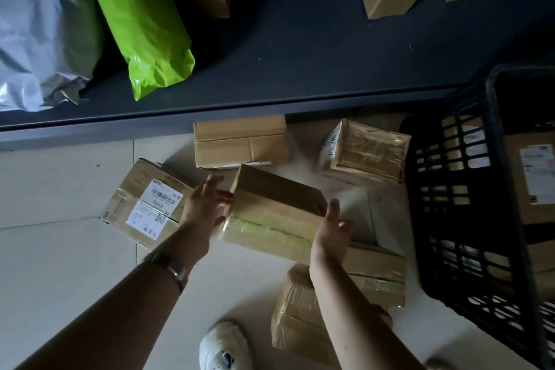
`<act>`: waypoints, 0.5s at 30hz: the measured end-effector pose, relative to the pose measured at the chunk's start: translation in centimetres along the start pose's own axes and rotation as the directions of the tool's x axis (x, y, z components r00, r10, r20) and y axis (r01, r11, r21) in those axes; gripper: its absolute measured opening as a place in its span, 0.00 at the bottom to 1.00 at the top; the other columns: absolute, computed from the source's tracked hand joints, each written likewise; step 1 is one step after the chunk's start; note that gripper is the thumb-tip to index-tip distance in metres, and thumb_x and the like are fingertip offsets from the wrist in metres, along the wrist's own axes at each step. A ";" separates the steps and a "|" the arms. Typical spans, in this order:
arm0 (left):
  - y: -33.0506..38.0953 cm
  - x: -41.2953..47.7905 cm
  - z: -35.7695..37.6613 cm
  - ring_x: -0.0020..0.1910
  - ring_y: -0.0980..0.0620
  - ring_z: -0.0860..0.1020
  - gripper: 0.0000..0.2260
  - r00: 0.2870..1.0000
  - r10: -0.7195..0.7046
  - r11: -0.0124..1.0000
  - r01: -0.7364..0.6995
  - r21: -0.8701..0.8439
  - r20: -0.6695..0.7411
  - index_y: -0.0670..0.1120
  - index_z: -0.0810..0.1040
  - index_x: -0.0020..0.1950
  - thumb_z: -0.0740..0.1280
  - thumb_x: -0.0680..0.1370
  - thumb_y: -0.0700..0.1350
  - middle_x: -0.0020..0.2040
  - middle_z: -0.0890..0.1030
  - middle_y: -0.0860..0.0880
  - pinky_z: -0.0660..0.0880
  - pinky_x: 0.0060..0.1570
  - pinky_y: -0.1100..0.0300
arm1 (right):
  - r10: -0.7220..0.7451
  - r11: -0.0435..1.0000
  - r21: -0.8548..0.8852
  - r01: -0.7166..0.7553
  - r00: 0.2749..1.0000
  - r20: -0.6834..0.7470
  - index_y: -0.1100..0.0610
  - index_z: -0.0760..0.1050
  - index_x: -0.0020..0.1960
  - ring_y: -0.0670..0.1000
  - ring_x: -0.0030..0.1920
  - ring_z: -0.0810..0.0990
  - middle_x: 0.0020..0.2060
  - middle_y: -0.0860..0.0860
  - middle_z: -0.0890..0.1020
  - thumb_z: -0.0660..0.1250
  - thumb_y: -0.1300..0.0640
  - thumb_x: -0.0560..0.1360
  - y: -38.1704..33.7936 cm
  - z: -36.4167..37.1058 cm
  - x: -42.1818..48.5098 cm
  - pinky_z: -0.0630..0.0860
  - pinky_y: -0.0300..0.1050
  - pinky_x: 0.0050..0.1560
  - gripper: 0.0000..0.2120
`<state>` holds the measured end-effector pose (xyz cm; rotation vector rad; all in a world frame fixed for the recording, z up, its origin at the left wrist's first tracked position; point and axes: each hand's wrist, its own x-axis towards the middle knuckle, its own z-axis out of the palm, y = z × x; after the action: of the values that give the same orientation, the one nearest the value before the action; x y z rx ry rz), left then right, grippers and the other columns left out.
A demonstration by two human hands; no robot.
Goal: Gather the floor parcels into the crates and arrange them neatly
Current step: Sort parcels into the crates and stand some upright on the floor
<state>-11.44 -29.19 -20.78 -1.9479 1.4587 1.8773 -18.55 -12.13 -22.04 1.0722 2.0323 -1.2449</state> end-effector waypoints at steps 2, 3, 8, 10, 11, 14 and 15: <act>0.6 -2.0 -0.3 0.50 0.50 0.78 0.21 0.999 -0.042 0.999 0.042 -0.024 0.003 0.47 0.77 0.56 0.57 0.79 0.63 0.47 0.81 0.48 0.72 0.42 0.56 | -0.162 0.985 0.043 0.165 0.985 -0.062 0.58 0.68 0.49 0.54 0.42 0.74 0.44 0.54 0.74 0.65 0.47 0.79 -0.5 -1.3 -1.4 0.69 0.47 0.40 0.14; 0.9 -3.0 -0.3 0.52 0.48 0.78 0.26 0.996 -0.088 0.995 0.088 -0.054 0.015 0.48 0.77 0.55 0.56 0.76 0.69 0.50 0.81 0.47 0.73 0.44 0.54 | -0.240 0.967 0.065 0.245 0.967 -0.081 0.57 0.67 0.45 0.54 0.41 0.74 0.42 0.54 0.74 0.68 0.50 0.76 -1.1 -1.9 -2.1 0.69 0.46 0.38 0.13; 3.1 -9.7 0.7 0.58 0.44 0.78 0.24 0.993 -0.113 0.972 0.113 -0.206 0.014 0.54 0.72 0.48 0.58 0.70 0.74 0.55 0.79 0.47 0.72 0.64 0.43 | -0.591 0.792 0.175 0.585 0.806 -0.022 0.49 0.66 0.37 0.54 0.38 0.72 0.38 0.53 0.72 0.70 0.50 0.66 -6.3 -6.2 -6.7 0.72 0.56 0.43 0.12; 4.4 -12.9 1.4 0.56 0.46 0.80 0.22 0.992 -0.059 0.962 0.086 -0.259 0.108 0.53 0.75 0.54 0.64 0.72 0.68 0.55 0.82 0.46 0.76 0.58 0.48 | -0.678 0.726 0.203 0.657 0.734 0.050 0.43 0.69 0.39 0.59 0.42 0.74 0.41 0.56 0.75 0.68 0.50 0.65 -8.7 -8.8 -9.1 0.74 0.58 0.44 0.08; 5.1 -14.4 1.8 0.55 0.48 0.81 0.20 0.988 -0.001 0.960 0.044 -0.275 0.154 0.52 0.77 0.58 0.66 0.74 0.64 0.57 0.82 0.46 0.78 0.53 0.51 | -0.719 0.685 0.238 0.689 0.692 0.067 0.42 0.71 0.42 0.58 0.44 0.75 0.43 0.56 0.76 0.66 0.51 0.65 -10.1 -10.4 -10.3 0.74 0.54 0.44 0.08; 7.9 -19.6 3.0 0.51 0.52 0.80 0.13 0.968 0.188 0.930 -0.121 -0.348 0.166 0.53 0.76 0.59 0.69 0.76 0.53 0.58 0.82 0.49 0.77 0.46 0.56 | -0.751 0.623 0.429 0.654 0.653 0.094 0.58 0.74 0.52 0.41 0.38 0.76 0.40 0.52 0.76 0.64 0.62 0.71 -14.7 -15.9 -12.3 0.71 0.31 0.38 0.09; 8.7 -21.7 3.4 0.49 0.53 0.80 0.11 0.955 0.248 0.918 -0.179 -0.355 0.161 0.53 0.76 0.57 0.69 0.76 0.52 0.55 0.82 0.50 0.76 0.45 0.56 | -0.712 0.662 0.447 0.602 0.691 0.123 0.60 0.74 0.53 0.37 0.36 0.76 0.40 0.50 0.76 0.63 0.63 0.74 -16.2 -17.7 -11.9 0.71 0.28 0.37 0.08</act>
<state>-15.37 -19.70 0.52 -1.7005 1.4171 2.4867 -26.02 -4.71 2.63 0.1918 2.0533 -2.0938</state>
